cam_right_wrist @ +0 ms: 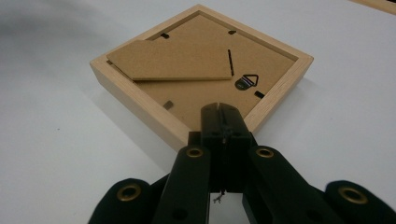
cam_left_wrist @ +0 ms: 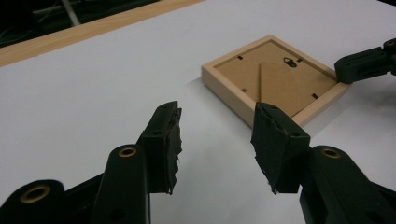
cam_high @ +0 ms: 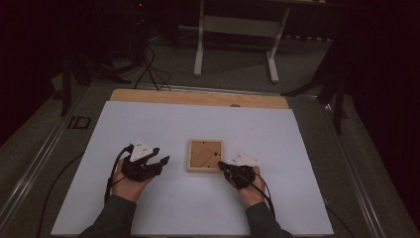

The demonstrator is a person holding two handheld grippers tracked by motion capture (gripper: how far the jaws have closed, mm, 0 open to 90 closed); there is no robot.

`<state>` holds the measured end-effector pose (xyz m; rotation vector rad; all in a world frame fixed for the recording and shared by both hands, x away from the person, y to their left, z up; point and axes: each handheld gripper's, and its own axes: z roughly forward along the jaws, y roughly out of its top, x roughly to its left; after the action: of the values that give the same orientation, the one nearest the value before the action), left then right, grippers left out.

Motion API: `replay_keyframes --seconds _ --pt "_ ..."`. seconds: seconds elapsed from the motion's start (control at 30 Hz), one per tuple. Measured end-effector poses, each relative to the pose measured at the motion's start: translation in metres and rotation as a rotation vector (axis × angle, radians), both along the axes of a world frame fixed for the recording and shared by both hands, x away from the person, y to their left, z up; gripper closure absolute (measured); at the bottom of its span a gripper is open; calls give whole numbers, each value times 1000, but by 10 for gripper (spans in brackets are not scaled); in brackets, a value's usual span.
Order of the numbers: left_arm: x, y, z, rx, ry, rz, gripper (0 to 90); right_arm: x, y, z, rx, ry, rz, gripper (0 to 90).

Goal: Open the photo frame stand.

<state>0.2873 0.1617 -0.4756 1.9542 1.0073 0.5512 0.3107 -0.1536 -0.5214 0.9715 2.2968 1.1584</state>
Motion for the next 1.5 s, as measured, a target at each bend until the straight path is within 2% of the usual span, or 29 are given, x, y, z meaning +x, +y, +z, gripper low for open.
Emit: replay_keyframes --seconds 0.23,0.6,0.67,0.8,0.9,1.13,1.5 --pt "7 -18 -1 3 11 -33 511 0 1 -1 -2 -6 -2 897" --pt "18 -47 -5 38 32 -104 499 -1 1 -1 2 -9 -4 897" --pt "21 -53 -8 30 42 -110 502 -1 1 -1 3 -10 -5 897" --pt "29 -65 -15 49 72 -133 510 -1 1 -2 4 -12 -8 897" --pt "32 -70 -17 44 81 -137 512 -1 1 -2 6 -12 -6 897" --pt "38 -80 -26 81 110 -154 514 -1 1 -2 8 -11 -8 897" --pt "44 -93 -33 98 125 -173 507 -1 0 -2 6 -13 -5 897"
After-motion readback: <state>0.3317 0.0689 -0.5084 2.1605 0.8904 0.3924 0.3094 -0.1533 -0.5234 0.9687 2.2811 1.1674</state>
